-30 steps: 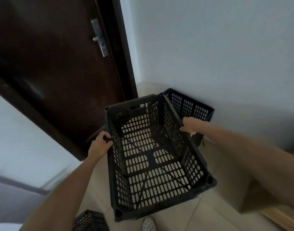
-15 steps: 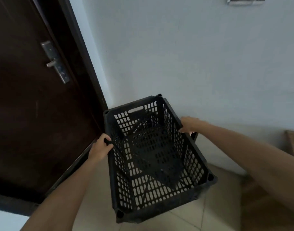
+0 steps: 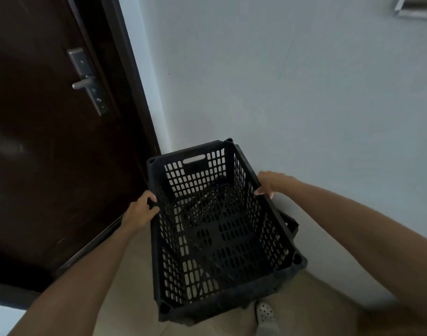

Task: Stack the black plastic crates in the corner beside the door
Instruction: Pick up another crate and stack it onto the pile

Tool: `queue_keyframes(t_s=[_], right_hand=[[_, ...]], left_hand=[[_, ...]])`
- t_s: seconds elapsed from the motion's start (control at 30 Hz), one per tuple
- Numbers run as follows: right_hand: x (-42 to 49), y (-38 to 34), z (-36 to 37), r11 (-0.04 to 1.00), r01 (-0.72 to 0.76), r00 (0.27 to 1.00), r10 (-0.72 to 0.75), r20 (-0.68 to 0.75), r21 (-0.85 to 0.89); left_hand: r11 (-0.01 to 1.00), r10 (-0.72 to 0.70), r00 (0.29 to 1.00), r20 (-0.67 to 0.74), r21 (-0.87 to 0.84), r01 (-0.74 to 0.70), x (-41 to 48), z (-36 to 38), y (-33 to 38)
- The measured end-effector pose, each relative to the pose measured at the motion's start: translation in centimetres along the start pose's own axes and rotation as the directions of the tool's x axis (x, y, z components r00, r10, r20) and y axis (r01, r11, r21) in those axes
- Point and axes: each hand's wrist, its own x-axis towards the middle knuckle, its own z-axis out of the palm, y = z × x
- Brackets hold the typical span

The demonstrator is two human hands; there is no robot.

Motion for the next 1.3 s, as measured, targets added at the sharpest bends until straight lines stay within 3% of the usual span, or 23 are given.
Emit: queue_keyframes(t_s=[0.3, 0.53, 0.9, 1.3], right_hand=[[8.9, 5.9, -4.6, 0.987, 0.132, 0.991, -0.132, 0.004, -0.094], [13.3, 10.3, -4.7, 0.95, 0.209, 0.975, -0.221, -0.026, -0.233], [19.1, 12.6, -4.1, 0.888, 0.276, 0.957, -0.288, 0.024, -0.367], [21.8, 12.5, -5.0, 0.87, 0.269, 0.942, -0.327, -0.077, -0.412]], left_hand=[[0.98, -0.196, 0.97, -0.146, -0.055, 0.19, 2.5, 5.4, 6.3], [0.958, -0.287, 0.947, -0.146, -0.065, 0.28, 2.0, 11.1, 10.7], [0.948, -0.316, 0.934, -0.166, -0.085, 0.306, 4.5, 13.3, 13.7], [0.947, -0.317, 0.932, -0.175, -0.116, 0.3, 5.1, 14.8, 14.7]])
